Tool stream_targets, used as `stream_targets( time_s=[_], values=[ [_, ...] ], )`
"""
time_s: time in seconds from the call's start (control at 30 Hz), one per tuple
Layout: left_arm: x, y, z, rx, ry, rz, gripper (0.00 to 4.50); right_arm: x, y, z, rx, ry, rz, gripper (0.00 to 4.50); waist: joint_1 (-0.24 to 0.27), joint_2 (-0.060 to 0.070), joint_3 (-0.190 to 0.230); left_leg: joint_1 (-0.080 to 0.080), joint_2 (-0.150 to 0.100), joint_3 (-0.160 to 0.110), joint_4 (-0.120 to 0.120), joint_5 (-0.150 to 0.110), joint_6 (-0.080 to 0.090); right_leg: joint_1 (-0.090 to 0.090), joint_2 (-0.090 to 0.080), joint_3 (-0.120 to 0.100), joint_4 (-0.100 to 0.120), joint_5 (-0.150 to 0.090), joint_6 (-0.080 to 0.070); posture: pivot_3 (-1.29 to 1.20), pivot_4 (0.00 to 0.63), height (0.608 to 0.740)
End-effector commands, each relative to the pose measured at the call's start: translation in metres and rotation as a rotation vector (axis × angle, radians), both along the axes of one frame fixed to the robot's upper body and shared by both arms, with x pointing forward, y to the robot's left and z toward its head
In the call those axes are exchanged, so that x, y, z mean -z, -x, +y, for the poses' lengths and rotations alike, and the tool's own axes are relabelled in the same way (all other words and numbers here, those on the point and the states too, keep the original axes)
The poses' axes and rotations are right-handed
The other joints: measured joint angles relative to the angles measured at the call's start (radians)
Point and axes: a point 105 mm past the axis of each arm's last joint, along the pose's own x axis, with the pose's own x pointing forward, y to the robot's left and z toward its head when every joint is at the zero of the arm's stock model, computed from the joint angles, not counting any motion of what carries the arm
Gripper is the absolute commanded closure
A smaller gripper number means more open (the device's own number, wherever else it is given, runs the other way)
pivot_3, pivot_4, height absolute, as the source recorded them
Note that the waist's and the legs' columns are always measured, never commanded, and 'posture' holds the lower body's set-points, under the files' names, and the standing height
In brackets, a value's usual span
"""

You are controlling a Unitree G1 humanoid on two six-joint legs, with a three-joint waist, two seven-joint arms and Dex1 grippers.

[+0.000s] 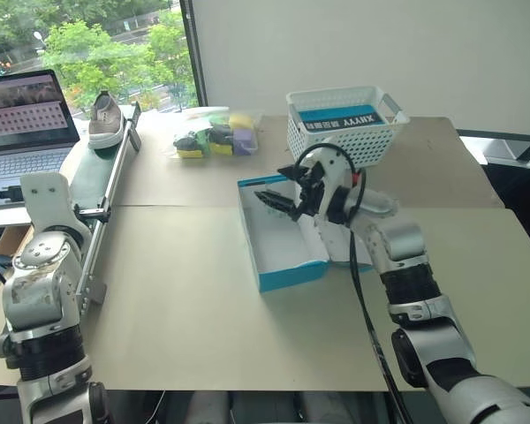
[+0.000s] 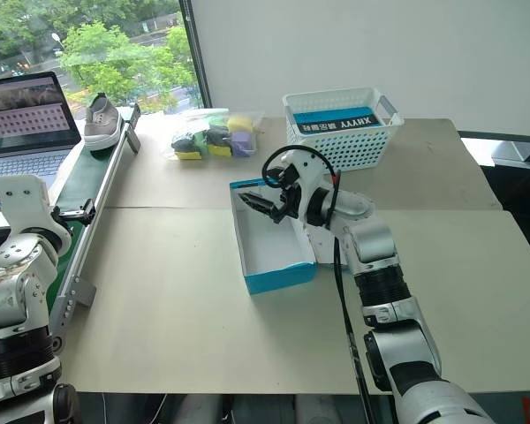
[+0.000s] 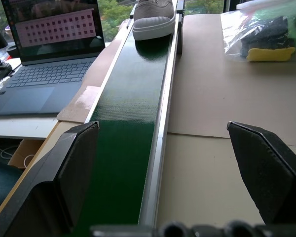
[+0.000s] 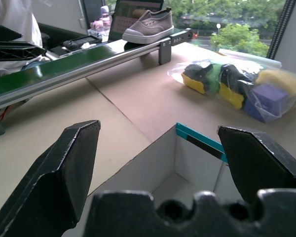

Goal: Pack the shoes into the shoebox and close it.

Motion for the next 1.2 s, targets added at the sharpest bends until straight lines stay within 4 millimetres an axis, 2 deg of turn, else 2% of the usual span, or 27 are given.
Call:
stream_targets(
  time_s=[0.03, 0.27, 0.4, 0.7, 1.0, 1.17, 1.2],
  values=[
    [-0.014, 0.009, 0.017, -0.060, -0.015, -0.068, 0.02, -0.011, 0.009, 0.008, -0.061, -0.003, -0.050, 0.00, 0.000, 0.000, 0.000, 0.000, 0.000, 0.000, 0.000, 0.000, 0.000, 0.000, 0.000, 0.000, 0.000, 0.000, 0.000, 0.00, 0.150, 0.740],
    [-0.005, 0.009, 0.033, -0.051, 0.092, -0.057, 0.02, -0.005, 0.020, 0.010, -0.096, 0.001, -0.027, 0.00, 0.001, 0.000, 0.000, 0.000, 0.000, 0.000, 0.000, 0.000, 0.000, 0.000, 0.000, 0.000, 0.001, 0.000, 0.000, 0.00, 0.150, 0.740],
    [-0.011, 0.003, 0.049, -0.071, 0.128, -0.060, 0.02, -0.003, 0.036, 0.015, -0.167, -0.012, 0.011, 0.00, 0.001, -0.001, 0.000, 0.000, 0.000, -0.001, 0.000, 0.000, 0.000, 0.000, 0.000, -0.001, 0.001, 0.000, 0.000, 0.00, 0.150, 0.740],
    [-0.029, -0.033, 0.049, 0.000, 0.121, -0.059, 0.02, 0.002, 0.053, 0.015, -0.186, -0.009, 0.045, 0.00, 0.002, -0.002, -0.001, 0.000, 0.000, -0.001, 0.000, 0.000, 0.000, 0.000, 0.000, -0.001, 0.001, 0.000, 0.000, 0.00, 0.150, 0.740],
    [-0.022, -0.052, 0.049, 0.007, 0.172, -0.041, 0.02, 0.000, 0.054, 0.007, -0.142, -0.007, 0.046, 0.00, -0.004, -0.002, -0.001, 0.000, 0.000, -0.001, 0.000, 0.000, 0.000, -0.001, 0.000, -0.001, 0.002, 0.000, 0.000, 0.00, 0.150, 0.740],
    [-0.008, -0.049, 0.057, -0.049, 0.212, -0.005, 0.02, 0.001, 0.056, 0.006, -0.138, 0.004, 0.057, 0.00, -0.002, -0.002, -0.001, 0.000, 0.000, -0.001, 0.000, 0.000, 0.000, 0.000, 0.000, -0.001, 0.002, 0.000, 0.000, 0.00, 0.150, 0.740],
    [-0.003, -0.048, 0.058, -0.054, 0.229, 0.008, 0.28, 0.001, 0.056, 0.005, -0.133, 0.007, 0.056, 0.00, -0.002, -0.002, -0.001, 0.000, 0.000, -0.001, 0.000, 0.000, 0.000, 0.000, 0.000, -0.001, 0.003, 0.000, 0.000, 0.00, 0.150, 0.740]
  ],
)
